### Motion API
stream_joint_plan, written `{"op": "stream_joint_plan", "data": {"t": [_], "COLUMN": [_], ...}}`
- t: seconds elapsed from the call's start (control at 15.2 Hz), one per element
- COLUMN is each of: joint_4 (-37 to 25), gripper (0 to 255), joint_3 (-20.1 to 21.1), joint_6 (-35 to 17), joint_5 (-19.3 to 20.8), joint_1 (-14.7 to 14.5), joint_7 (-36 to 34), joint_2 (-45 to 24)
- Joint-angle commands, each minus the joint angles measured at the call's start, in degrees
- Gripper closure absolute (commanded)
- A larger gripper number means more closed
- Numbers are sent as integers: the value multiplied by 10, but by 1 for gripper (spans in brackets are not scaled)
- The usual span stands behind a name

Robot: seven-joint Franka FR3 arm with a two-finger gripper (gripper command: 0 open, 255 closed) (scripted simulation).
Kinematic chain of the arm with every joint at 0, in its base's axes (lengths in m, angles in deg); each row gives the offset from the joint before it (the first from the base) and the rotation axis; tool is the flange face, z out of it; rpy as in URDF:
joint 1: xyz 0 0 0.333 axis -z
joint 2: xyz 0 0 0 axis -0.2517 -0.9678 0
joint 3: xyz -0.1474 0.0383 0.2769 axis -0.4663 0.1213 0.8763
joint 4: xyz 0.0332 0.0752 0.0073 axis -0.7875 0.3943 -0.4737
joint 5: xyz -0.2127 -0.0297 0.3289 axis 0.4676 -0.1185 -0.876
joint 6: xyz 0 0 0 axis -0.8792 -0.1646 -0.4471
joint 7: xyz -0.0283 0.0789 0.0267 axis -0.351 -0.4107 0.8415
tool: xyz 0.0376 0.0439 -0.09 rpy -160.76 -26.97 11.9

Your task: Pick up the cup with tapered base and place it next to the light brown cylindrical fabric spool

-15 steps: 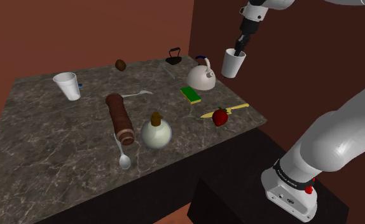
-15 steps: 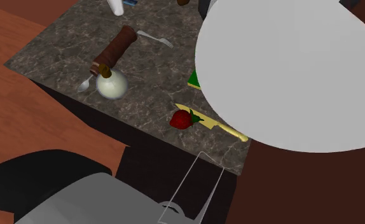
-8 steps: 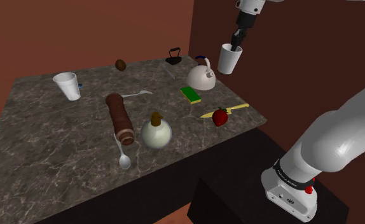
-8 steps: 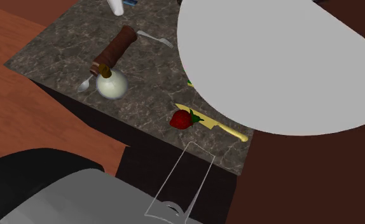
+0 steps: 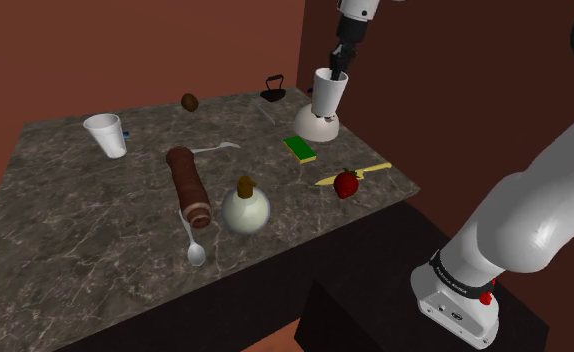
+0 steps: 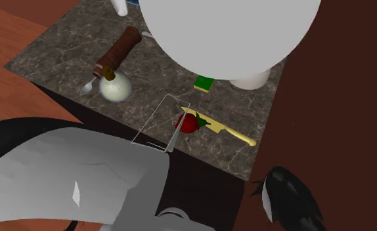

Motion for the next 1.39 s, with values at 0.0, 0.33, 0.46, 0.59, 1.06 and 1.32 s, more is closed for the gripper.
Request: {"op": "stream_joint_plan", "data": {"t": [0.0, 0.33, 0.46, 0.59, 1.06, 1.32], "joint_4": [-16, -78, -108, -143, -304, -335], "gripper": [255, 255, 255, 255, 255, 255], "joint_3": [12, 39, 49, 58, 84, 89], "joint_6": [1, 5, 9, 15, 53, 51], "joint_5": [-3, -12, -14, -16, -20, -20], "joint_1": [-11, -38, -48, -59, -93, -103], "joint_7": [-23, -77, -97, -118, -187, -201], "joint_2": [-13, -66, -90, -117, -233, -265]}}
